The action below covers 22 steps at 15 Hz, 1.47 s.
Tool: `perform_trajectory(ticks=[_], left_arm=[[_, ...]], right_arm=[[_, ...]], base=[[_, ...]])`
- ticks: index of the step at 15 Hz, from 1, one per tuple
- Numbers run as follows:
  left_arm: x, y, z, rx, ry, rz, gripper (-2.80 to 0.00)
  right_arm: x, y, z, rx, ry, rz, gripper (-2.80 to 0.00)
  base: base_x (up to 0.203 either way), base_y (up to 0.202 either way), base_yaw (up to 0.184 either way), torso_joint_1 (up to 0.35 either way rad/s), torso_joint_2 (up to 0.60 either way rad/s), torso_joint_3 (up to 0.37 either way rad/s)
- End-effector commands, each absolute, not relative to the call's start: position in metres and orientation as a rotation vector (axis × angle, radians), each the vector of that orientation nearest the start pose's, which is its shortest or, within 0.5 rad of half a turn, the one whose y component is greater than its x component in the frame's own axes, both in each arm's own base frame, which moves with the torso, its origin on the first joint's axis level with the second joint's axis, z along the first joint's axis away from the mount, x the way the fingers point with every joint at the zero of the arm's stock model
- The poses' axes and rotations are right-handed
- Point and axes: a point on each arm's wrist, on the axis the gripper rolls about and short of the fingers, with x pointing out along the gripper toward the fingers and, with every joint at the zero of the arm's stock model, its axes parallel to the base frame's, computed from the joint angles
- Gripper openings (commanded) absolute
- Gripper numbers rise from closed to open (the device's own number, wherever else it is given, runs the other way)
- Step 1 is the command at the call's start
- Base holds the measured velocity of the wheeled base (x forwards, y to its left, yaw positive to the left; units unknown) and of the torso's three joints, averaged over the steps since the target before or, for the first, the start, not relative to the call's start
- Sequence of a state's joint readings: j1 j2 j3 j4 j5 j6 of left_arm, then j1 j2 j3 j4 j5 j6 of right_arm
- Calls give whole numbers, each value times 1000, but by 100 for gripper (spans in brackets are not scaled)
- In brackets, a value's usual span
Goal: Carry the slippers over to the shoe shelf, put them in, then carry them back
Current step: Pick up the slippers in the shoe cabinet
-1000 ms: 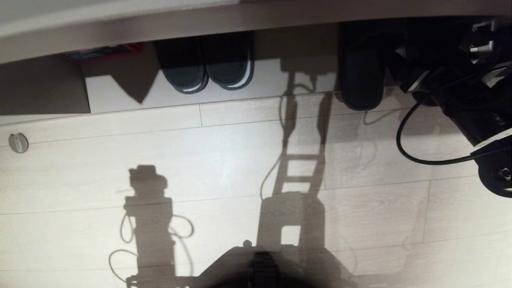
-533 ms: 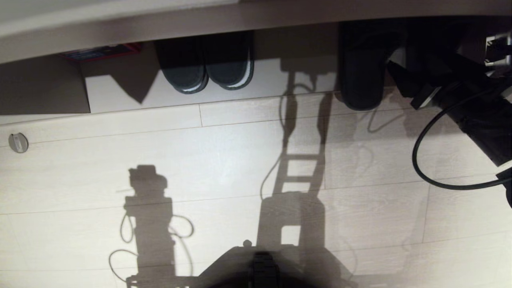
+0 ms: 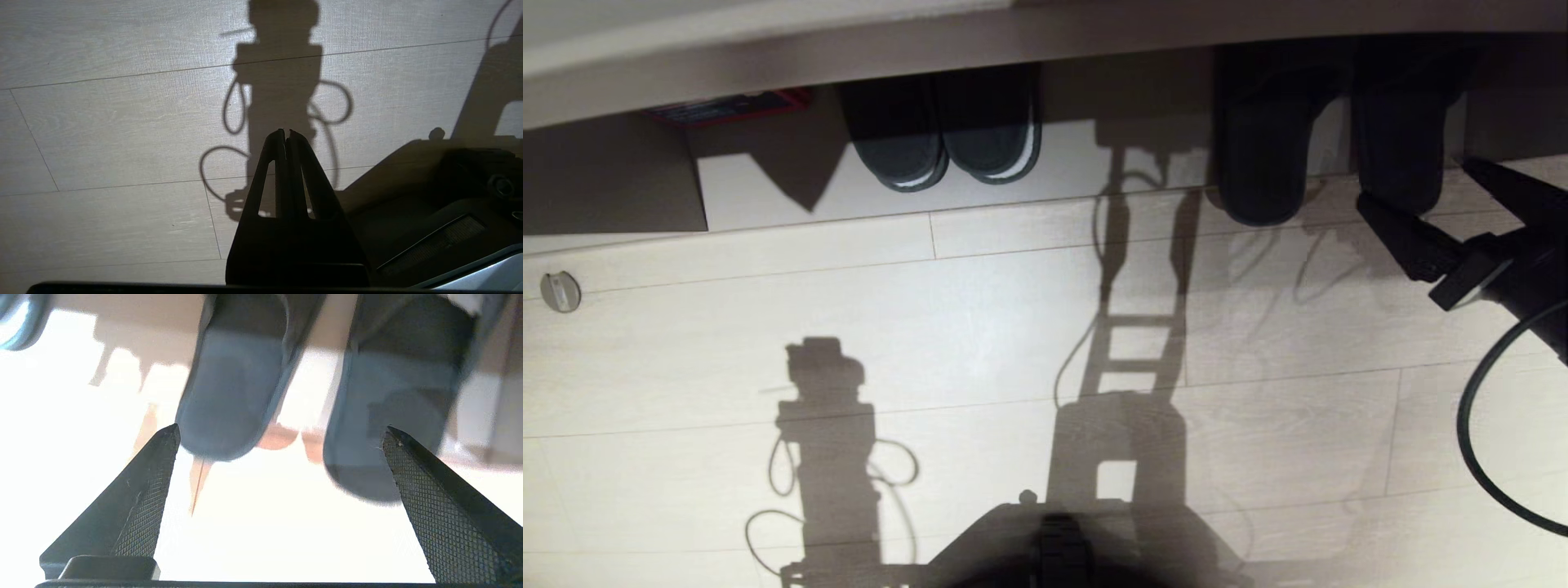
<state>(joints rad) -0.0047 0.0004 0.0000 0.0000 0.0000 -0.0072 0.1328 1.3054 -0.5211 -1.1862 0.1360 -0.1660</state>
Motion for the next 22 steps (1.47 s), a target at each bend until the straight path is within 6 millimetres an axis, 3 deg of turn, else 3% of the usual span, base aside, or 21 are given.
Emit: perform_trajectory(ticks=[1,6,11,13,14,18,22], left_arm=[[-23,0,75,-8,2,-5,-280],[-23,0,75,-8,2,-5,-280],[-23,0,75,-8,2,-3,-280],[-23,0,75,-8,2,-3,-280],[-23,0,75,-8,2,-5,-280],[-23,0,75,-8,2,-5,-280],[-23,0,75,-8,2,-5,-280]], right_arm=[[165,25,260,-164,-459,229,0],[137,21,250,-164,-442,228,0],[53,10,251,-161,-466,231,0],[39,8,241,-158,-399,237,0],[34,8,240,-154,-384,243,-280],[-13,2,231,-138,-388,233,-280],[-33,1,224,-110,-412,181,-280]], base=[[0,0,0,0,0,0],[0,0,0,0,0,0],[0,0,0,0,0,0],[0,0,0,0,0,0],[0,0,0,0,0,0],[0,0,0,0,0,0],[0,0,0,0,0,0]])
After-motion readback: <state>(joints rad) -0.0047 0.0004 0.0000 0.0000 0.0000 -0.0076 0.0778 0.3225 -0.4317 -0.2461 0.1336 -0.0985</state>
